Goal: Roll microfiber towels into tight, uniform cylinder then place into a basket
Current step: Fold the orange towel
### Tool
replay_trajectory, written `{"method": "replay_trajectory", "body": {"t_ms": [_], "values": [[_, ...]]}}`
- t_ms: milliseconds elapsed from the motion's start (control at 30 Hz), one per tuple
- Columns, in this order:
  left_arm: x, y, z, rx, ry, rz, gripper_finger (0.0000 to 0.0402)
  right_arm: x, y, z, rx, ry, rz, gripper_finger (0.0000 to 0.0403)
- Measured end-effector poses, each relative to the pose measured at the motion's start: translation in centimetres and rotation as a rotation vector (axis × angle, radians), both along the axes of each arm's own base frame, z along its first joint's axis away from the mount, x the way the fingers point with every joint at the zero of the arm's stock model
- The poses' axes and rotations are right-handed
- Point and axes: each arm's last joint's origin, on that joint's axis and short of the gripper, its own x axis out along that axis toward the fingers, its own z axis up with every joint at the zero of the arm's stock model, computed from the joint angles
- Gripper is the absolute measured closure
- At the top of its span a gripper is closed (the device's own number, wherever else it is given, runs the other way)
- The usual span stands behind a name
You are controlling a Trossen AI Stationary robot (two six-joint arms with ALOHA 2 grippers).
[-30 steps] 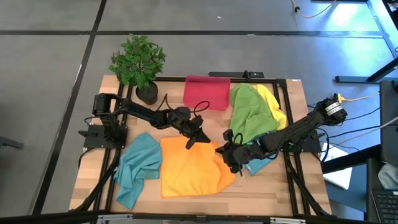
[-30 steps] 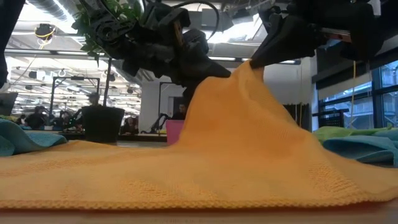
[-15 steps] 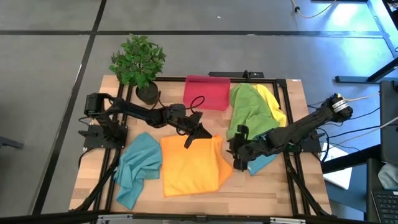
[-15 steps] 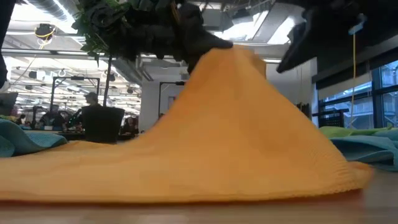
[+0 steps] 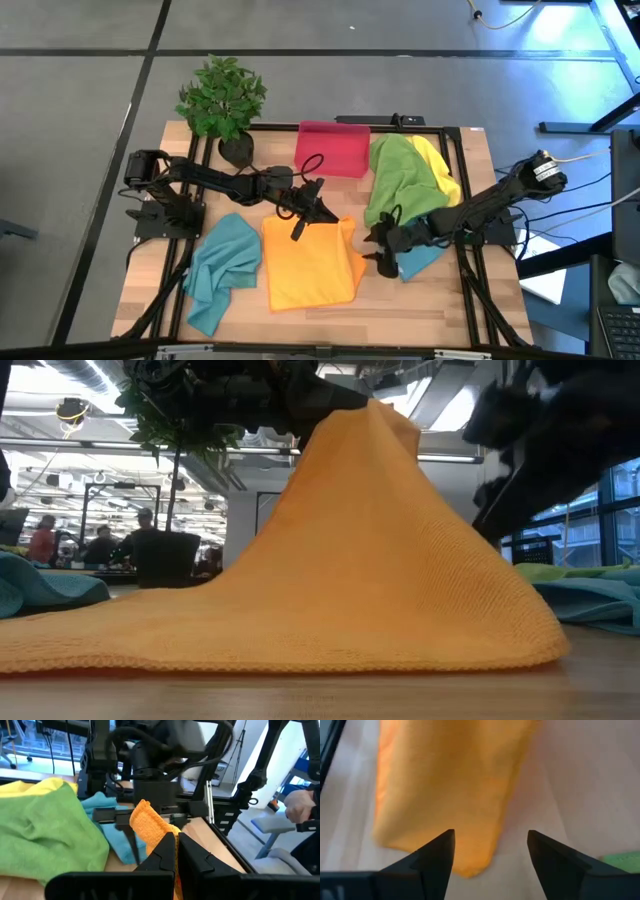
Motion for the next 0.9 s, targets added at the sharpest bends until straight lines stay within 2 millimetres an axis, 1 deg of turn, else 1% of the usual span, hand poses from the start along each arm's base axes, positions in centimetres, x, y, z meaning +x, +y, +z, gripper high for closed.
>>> {"method": "replay_trajectory", "body": {"t_ms": [167,267,367,600,800,900], "values": [[0.0,0.0,0.0,0.004,0.0,-0.001,0.0401,-0.6,-2.6,-1.9,0.058,0.021,-0.05,0.0154],[0.0,0.0,0.0,0.01,-0.003,-0.002,0.0401,-0.5,-3.2,-2.5,0.124,0.005,-0.04,0.0154],[0.0,0.0,0.0,0.011,-0.003,-0.002,0.0402,-0.4,-3.1,-3.1,0.151,0.014,-0.014,0.0154],[0.0,0.0,0.0,0.014,-0.006,0.001,0.0401,0.5,-1.4,-4.6,0.139,0.087,0.046,0.0154],[0.0,0.0,0.0,0.015,-0.006,0.002,0.0401,1.5,-0.6,-5.1,0.124,0.1,0.059,0.0155],[0.0,0.0,0.0,0.015,-0.006,0.002,0.0401,1.6,-0.6,-5.0,0.102,0.109,0.071,0.0167]]}}
